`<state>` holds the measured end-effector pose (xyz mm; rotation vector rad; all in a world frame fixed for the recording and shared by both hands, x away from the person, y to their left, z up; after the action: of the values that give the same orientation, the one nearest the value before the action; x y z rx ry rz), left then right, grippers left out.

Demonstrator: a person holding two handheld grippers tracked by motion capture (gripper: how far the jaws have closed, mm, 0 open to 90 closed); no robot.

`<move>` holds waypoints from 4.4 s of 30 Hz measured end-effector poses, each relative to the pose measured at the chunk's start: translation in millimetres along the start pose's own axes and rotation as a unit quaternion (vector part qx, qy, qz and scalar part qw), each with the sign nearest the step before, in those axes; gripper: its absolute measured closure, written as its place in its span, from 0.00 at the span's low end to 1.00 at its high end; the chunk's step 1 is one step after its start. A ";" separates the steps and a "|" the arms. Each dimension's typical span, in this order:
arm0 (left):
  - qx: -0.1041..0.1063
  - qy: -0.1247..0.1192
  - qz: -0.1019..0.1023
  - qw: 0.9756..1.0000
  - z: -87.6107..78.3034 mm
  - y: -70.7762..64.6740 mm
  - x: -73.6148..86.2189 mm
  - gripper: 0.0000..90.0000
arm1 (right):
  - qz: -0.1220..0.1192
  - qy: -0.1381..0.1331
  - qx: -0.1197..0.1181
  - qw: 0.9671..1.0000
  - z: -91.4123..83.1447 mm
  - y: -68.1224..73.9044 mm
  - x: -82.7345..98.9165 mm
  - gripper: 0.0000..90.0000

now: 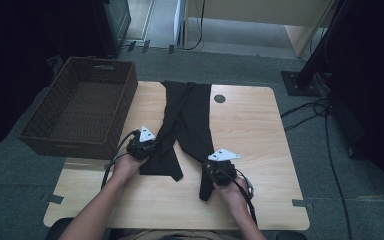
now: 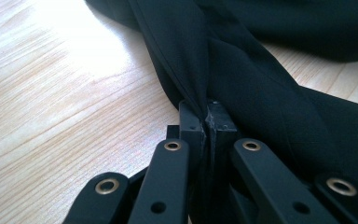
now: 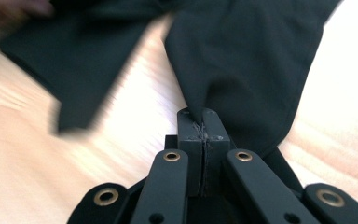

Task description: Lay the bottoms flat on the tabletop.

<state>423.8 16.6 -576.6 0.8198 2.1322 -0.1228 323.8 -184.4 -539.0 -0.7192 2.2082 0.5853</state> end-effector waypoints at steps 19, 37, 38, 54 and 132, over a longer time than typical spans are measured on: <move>-0.003 -0.001 -0.001 1.000 -0.1 -0.1 0.2 0.97 | -0.016 -0.037 0.008 0.999 -41.6 -4.4 -34.2 0.84; -0.006 -0.003 0.001 1.000 -0.2 -1.3 0.1 0.97 | -0.011 0.020 -0.034 0.999 34.7 31.3 27.1 0.61; -0.006 -0.003 0.001 1.000 -0.2 -1.2 0.1 0.97 | -0.018 0.011 -0.024 0.999 34.8 28.7 28.5 0.64; -0.007 -0.002 0.002 1.000 -0.4 -1.4 0.3 0.97 | -0.002 -0.058 -0.057 0.997 -21.5 41.0 -22.1 0.99; 0.149 0.016 0.031 0.988 -25.5 -97.7 -4.4 0.94 | 0.024 -0.059 -0.010 0.998 98.9 -37.7 -63.2 0.52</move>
<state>350.7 -53.1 -575.0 1.0669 2.1458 -0.4059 434.1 -133.7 -560.8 -0.6284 2.1174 0.6583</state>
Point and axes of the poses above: each handheld gripper's, and its own axes: z roughly forward along the jaws, x roughly out of its underside, y roughly to its left, the point moved 9 cm from there along z, roughly forward along the jaws, and after that the axes turned 10 degrees about -x, right-handed, at the moved point
